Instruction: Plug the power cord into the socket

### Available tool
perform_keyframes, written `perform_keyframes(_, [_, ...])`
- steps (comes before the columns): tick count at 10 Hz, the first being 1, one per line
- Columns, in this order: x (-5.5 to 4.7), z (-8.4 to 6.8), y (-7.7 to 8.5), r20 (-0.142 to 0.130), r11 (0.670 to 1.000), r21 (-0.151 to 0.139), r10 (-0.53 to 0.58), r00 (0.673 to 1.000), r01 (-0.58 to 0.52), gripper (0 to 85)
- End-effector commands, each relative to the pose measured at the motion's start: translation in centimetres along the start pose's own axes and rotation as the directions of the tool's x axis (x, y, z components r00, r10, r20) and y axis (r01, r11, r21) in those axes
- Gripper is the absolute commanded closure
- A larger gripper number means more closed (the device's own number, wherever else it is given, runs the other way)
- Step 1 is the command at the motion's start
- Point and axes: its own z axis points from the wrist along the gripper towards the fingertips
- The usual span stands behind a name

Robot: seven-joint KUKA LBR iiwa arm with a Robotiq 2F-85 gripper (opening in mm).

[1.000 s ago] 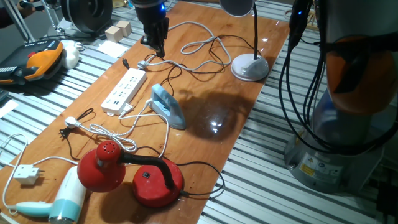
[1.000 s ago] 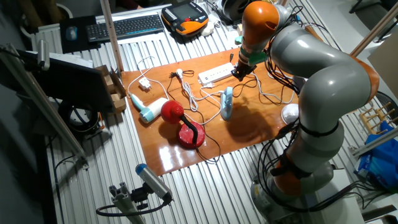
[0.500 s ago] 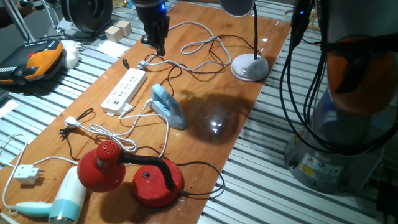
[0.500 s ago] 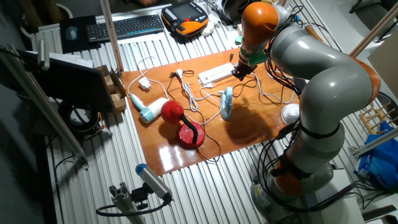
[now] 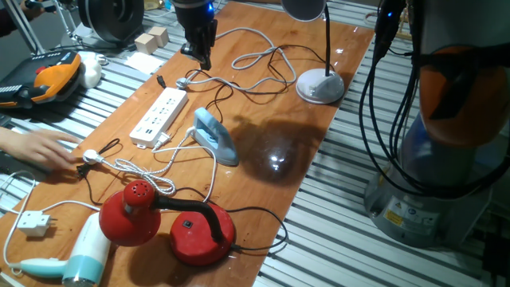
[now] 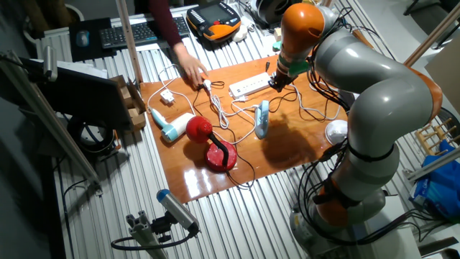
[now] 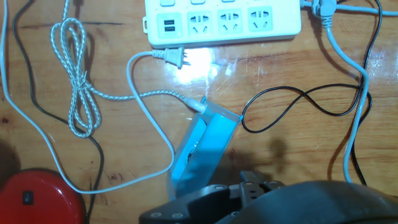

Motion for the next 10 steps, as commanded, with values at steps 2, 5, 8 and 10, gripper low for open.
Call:
perform_keyframes(2, [-0.2,-0.5,-0.8,-0.008,0.999,-0.015,-0.029,1.000,0.029,85.0])
perform_keyframes(5, [-1.0,-1.0,-2.3,-0.002,0.996,-0.004,-0.089,0.996,0.089,85.0])
perform_keyframes(8, [-1.5,-1.3,-3.4,0.007,0.991,0.003,-0.135,0.991,0.135,85.0])
perform_keyframes(10, [-2.0,-1.9,-3.6,0.004,0.989,0.024,-0.147,0.989,0.147,85.0])
